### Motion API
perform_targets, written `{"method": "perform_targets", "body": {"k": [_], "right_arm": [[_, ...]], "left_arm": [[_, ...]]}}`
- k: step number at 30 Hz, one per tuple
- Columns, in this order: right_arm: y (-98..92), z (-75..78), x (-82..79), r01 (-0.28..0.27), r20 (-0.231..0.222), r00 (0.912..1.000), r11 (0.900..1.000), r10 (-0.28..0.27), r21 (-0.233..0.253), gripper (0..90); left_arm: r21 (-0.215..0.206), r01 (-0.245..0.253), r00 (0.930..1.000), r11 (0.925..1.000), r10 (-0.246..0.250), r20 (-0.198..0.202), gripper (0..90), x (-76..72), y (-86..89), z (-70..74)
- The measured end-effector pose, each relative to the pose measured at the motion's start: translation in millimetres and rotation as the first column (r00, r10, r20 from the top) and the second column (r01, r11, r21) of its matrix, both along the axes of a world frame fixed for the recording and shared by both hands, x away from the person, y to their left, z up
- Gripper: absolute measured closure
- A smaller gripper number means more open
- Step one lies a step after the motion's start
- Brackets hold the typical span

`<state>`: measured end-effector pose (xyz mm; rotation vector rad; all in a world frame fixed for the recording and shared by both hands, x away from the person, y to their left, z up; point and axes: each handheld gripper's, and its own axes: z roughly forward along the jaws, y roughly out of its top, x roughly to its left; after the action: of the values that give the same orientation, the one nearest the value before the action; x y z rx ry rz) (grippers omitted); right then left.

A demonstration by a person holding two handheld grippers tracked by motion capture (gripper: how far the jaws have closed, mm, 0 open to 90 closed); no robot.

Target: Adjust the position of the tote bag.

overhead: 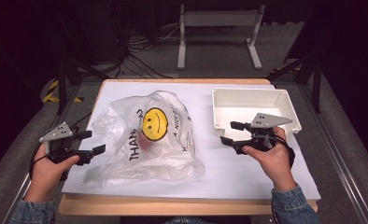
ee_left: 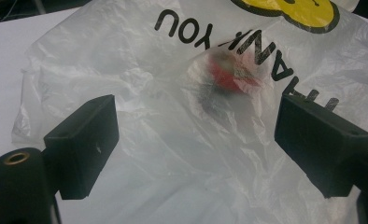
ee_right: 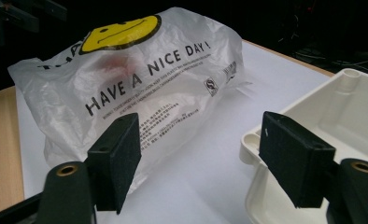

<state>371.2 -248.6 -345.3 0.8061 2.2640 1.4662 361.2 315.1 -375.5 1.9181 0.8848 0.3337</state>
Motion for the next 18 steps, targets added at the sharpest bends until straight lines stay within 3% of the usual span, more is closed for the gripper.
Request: {"method": "perform_targets", "body": {"k": [4, 14, 18], "right_arm": [[9.3, 3.8, -3.3, -0.027, 0.002, 0.9996, 1.000, 0.027, 0.016, 25.9], [38.0, 12.3, -13.1, -0.076, 0.029, 0.9967, 0.997, 0.076, 0.003, 19.4], [51.0, 12.7, -15.6, -0.114, 0.009, 0.9934, 0.993, 0.114, -0.003, 19.0]], "left_arm": [[-0.004, -0.008, 1.0000, 1.0000, 0.008, 0.001, 14.6, -1.4, 1.1, 1.8], [0.001, 0.009, 1.0000, 1.0000, -0.009, 0.005, 14.2, -3.2, -2.0, 4.0], [0.001, 0.010, 0.9999, 0.9999, -0.010, 0.003, 13.9, -3.5, -1.7, 4.1]]}}
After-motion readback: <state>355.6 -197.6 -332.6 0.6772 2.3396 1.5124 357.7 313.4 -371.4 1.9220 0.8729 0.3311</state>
